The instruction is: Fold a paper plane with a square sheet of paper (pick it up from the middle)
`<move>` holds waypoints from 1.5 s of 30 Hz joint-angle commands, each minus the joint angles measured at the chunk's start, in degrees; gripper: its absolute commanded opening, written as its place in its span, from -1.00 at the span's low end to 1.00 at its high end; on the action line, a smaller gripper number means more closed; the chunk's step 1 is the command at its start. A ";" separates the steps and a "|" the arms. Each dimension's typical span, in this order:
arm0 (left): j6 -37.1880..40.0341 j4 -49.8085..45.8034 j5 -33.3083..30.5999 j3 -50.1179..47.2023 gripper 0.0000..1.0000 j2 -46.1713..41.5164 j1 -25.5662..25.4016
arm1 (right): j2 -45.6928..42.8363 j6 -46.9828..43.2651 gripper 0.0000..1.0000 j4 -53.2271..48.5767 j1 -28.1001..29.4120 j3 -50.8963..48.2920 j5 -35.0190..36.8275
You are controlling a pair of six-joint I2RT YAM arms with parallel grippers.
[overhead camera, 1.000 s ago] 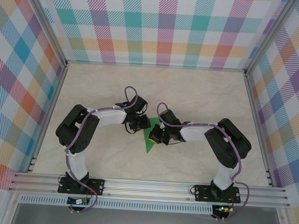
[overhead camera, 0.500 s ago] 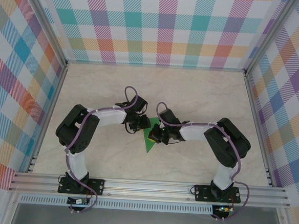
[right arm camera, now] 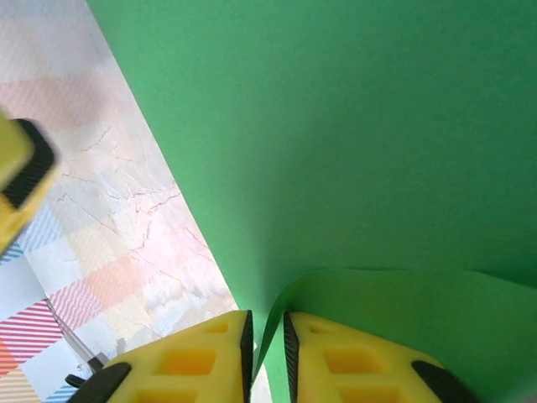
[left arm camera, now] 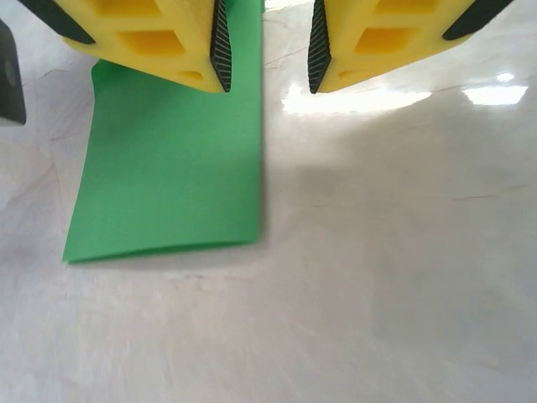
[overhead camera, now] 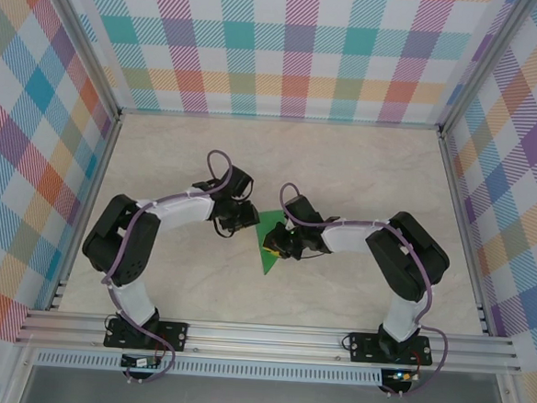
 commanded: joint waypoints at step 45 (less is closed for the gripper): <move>-3.13 9.66 15.45 -8.49 -0.94 -2.71 -3.09 | 2.45 -2.53 -0.98 -7.38 0.28 -1.09 3.55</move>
